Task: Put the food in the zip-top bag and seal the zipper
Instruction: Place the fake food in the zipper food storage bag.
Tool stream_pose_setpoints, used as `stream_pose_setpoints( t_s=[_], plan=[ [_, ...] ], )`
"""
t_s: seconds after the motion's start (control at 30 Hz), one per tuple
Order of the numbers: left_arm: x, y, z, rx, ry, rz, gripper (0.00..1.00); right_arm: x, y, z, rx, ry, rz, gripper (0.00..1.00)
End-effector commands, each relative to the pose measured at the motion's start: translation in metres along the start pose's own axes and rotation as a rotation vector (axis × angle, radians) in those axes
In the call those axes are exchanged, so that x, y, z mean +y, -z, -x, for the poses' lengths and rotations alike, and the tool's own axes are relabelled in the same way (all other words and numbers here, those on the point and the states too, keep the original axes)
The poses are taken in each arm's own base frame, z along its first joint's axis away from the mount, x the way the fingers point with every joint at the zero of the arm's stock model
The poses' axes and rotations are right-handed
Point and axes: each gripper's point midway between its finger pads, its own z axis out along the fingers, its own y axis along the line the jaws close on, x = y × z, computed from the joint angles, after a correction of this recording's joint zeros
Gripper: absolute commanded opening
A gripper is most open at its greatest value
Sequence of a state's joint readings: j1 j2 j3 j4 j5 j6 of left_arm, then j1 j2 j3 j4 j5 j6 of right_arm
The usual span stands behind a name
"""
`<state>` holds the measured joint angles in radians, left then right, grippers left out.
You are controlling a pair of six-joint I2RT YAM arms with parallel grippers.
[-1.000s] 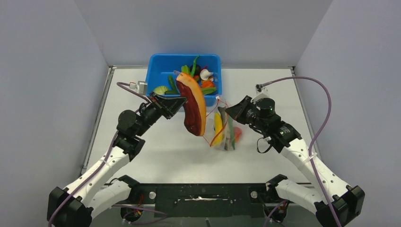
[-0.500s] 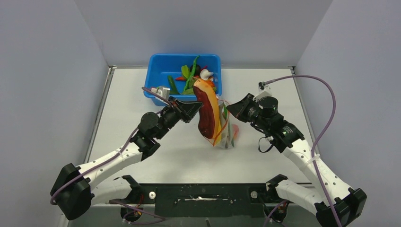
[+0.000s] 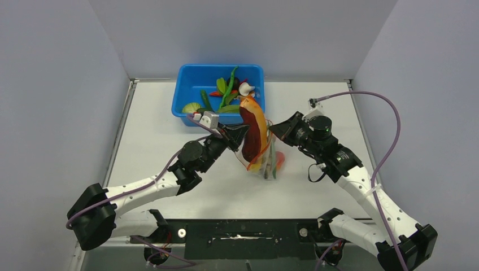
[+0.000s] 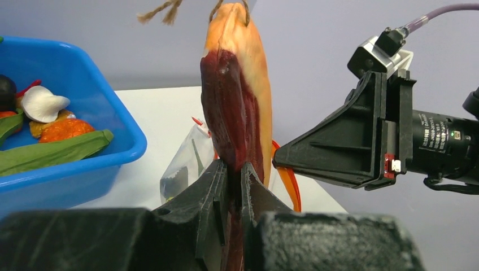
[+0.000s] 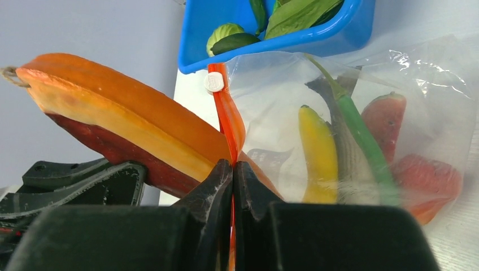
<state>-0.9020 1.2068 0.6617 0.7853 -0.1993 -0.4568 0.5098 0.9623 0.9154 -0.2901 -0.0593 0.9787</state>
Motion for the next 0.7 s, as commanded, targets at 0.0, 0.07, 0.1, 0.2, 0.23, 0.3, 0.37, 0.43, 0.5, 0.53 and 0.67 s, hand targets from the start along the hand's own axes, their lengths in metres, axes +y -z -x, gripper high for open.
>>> stream_pose_setpoints(
  t_s=[0.0, 0.07, 0.1, 0.2, 0.23, 0.3, 0.37, 0.43, 0.5, 0.53, 0.67],
  plan=[
    [-0.007, -0.001, 0.027, -0.088, -0.039, 0.025, 0.0, 0.024, 0.003, 0.031, -0.118, -0.017, 0.076, 0.0],
    [-0.006, 0.002, 0.022, -0.074, -0.038, 0.034, 0.0, 0.024, 0.003, 0.034, -0.133, -0.015, 0.065, 0.0],
    [-0.005, 0.004, 0.019, -0.067, -0.035, 0.034, 0.0, 0.023, 0.003, 0.035, -0.139, -0.014, 0.061, 0.0],
    [-0.008, 0.007, 0.011, -0.028, -0.036, 0.031, 0.0, 0.025, 0.003, 0.038, -0.141, -0.004, 0.059, 0.0],
    [-0.008, 0.009, 0.009, -0.015, -0.04, 0.034, 0.0, 0.025, 0.002, 0.038, -0.142, 0.002, 0.058, 0.0],
    [-0.008, 0.01, 0.009, -0.001, -0.048, 0.036, 0.0, 0.025, 0.002, 0.039, -0.145, 0.006, 0.054, 0.0],
    [-0.01, 0.012, 0.009, -0.002, -0.057, 0.029, 0.0, 0.023, 0.001, 0.04, -0.149, 0.008, 0.049, 0.0],
    [-0.009, 0.016, 0.006, -0.011, -0.059, 0.019, 0.0, 0.024, -0.001, 0.039, -0.149, 0.029, 0.052, 0.0],
    [-0.008, 0.021, -0.001, -0.025, -0.061, -0.006, 0.0, 0.022, -0.005, 0.035, -0.136, 0.034, 0.051, 0.0],
    [-0.007, 0.022, -0.004, -0.026, -0.057, -0.003, 0.0, 0.019, -0.007, 0.034, -0.131, 0.031, 0.046, 0.0],
    [0.001, 0.018, -0.02, 0.04, -0.076, 0.063, 0.0, 0.018, -0.009, 0.033, -0.13, 0.029, 0.043, 0.0]
  ],
)
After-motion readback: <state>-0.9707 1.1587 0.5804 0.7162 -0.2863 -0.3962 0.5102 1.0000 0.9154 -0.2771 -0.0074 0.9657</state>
